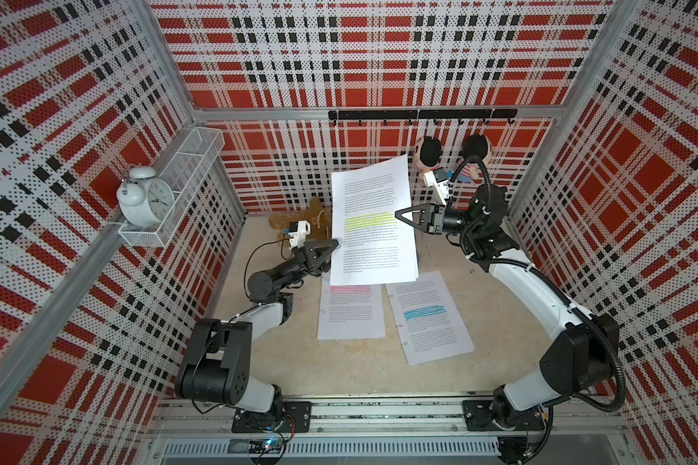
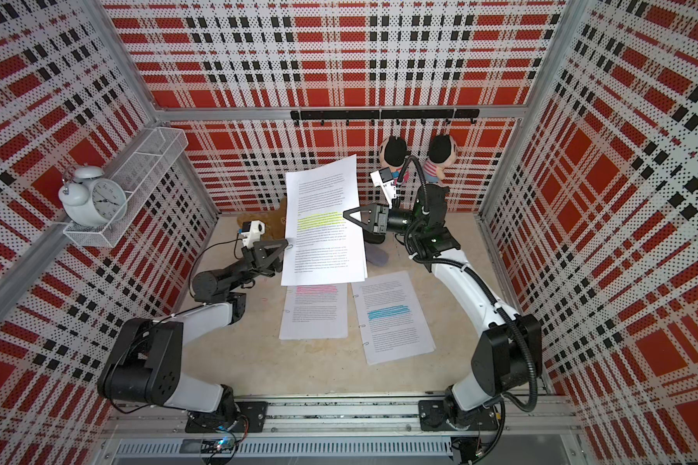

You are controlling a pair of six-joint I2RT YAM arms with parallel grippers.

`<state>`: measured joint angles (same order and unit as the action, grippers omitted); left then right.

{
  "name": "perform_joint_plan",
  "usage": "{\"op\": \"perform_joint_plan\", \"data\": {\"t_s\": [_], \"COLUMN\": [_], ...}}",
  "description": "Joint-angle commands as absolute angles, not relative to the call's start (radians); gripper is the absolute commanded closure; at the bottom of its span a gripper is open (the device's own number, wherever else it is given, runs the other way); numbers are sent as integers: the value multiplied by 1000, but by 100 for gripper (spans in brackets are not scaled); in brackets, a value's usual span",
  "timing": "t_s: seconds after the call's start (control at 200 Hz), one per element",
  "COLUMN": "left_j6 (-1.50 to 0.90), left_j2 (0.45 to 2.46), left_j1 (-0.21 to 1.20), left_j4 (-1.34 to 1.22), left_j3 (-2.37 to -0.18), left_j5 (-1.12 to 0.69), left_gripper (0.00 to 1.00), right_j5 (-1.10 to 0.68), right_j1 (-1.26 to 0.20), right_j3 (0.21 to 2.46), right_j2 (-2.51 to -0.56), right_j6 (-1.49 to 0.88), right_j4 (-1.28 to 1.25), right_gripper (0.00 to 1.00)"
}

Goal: Unclip the paperclips from the documents
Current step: Remove the paper clip from the document.

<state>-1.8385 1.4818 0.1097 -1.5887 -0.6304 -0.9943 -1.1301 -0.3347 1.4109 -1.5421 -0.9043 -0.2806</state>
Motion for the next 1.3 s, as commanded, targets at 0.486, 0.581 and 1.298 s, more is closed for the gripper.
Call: {"op": "perform_joint_plan", "data": {"t_s": [0.486,0.581,1.298], "left_j6": [-1705,-1681,-1518], "left_j2": [1399,1380,1312], "left_j1": [38,18,-6], "left_j4": [-1514,-1479,-1271], "left_j3": [-610,-594,-551], "left_j5": [-1032,-1035,-990], "left_gripper": [100,100,100], "right_j5": [-1122,-1124,-1115], "right_j1": [-312,-296,-271], "right_j3": [1470,1464,1377], "right_j2": [-1511,-1498,-1436], "right_j6": [-681,-669,-692], "right_j4": [-35,-22,-71], "right_gripper": [100,100,100]}}
